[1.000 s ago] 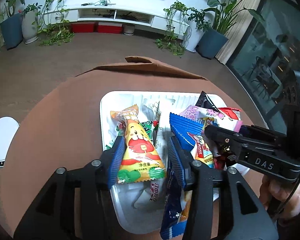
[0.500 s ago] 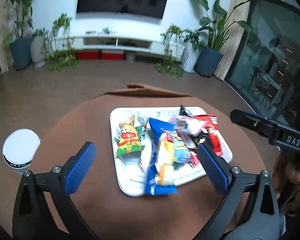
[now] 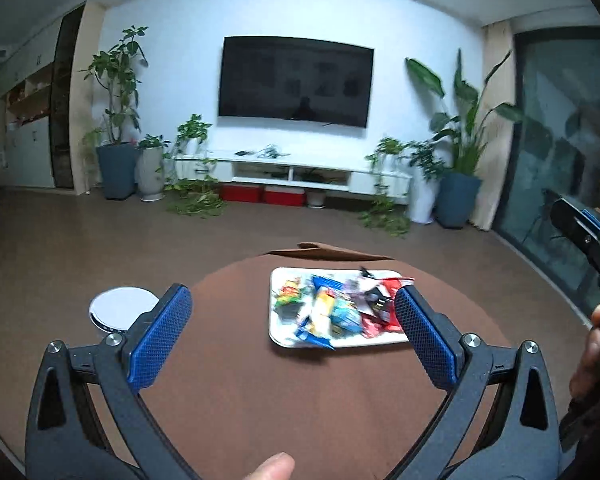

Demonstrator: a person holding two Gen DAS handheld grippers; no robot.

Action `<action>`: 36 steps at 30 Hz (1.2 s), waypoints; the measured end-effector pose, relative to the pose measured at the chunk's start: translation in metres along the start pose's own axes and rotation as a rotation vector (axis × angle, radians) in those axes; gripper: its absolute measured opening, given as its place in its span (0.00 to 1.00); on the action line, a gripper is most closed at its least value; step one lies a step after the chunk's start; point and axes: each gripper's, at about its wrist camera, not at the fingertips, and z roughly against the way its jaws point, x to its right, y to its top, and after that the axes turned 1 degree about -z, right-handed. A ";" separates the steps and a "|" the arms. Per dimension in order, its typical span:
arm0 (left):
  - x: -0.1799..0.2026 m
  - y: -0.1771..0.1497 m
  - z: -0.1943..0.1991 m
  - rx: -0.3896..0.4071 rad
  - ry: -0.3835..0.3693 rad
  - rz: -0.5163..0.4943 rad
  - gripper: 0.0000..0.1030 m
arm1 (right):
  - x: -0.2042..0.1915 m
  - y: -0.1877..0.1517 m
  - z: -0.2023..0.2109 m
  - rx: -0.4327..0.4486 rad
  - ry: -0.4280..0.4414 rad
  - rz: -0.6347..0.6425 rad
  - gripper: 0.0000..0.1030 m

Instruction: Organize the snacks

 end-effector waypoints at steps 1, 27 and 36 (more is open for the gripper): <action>-0.002 -0.004 0.009 -0.008 -0.014 0.025 1.00 | 0.003 0.001 0.013 0.009 -0.005 -0.013 1.00; 0.029 -0.106 0.068 -0.187 0.088 -0.052 1.00 | -0.014 -0.093 0.067 -0.312 -0.036 -0.075 1.00; 0.023 -0.115 0.039 -0.253 0.058 -0.017 1.00 | -0.020 -0.107 0.062 -0.380 -0.063 -0.055 1.00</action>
